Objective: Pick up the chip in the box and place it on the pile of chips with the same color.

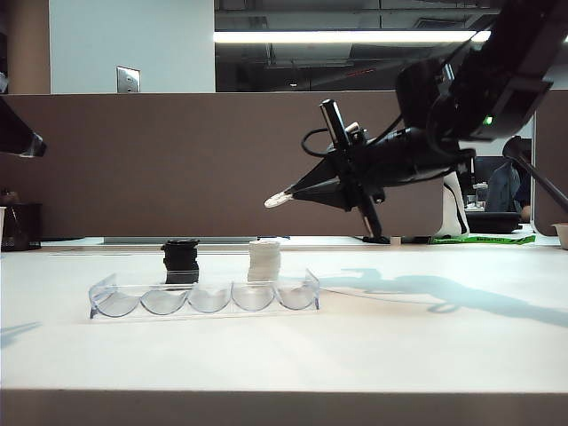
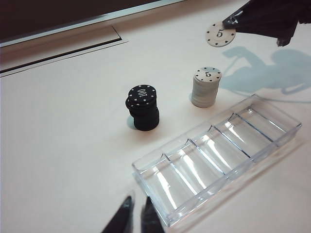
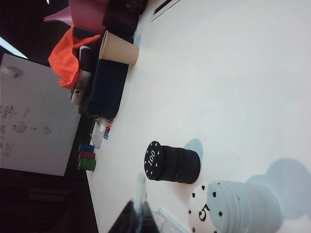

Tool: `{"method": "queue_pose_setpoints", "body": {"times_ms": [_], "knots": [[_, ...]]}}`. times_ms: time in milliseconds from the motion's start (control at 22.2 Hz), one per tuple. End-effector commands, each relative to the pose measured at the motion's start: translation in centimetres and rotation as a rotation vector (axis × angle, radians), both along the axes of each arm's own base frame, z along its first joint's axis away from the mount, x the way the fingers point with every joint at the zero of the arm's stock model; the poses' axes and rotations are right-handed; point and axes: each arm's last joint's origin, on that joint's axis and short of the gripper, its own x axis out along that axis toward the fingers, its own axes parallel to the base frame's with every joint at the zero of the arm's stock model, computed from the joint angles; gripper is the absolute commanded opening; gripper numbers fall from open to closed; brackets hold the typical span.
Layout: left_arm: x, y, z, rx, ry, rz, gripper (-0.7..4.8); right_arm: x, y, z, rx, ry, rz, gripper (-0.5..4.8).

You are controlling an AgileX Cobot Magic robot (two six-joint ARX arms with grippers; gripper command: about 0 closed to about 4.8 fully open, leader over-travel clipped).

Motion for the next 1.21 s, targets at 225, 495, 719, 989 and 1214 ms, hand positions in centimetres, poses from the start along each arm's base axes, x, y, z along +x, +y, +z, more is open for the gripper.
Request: {"method": "queue_pose_setpoints", "body": {"times_ms": [225,495,719,989,1214], "knots": [[0.0,0.0,0.2,-0.009,-0.013,-0.001,0.30,0.3,0.1,-0.2,0.016,-0.011,-0.004,-0.01],[0.0,0.0,0.2,-0.030,-0.006,0.003,0.30,0.6,0.2,-0.7,0.012,-0.003,-0.010,-0.01],[0.0,0.0,0.3,-0.031,-0.008,0.002,0.30,0.8,0.2,-0.6,0.006,-0.009,-0.036,-0.01],[0.0,0.0,0.3,-0.031,-0.008,0.002,0.30,0.4,1.3,-0.8,-0.001,0.007,-0.022,-0.01],[0.0,0.0,0.3,-0.031,-0.008,0.002,0.30,0.1,1.9,-1.2,0.003,0.033,-0.008,-0.01]]}}
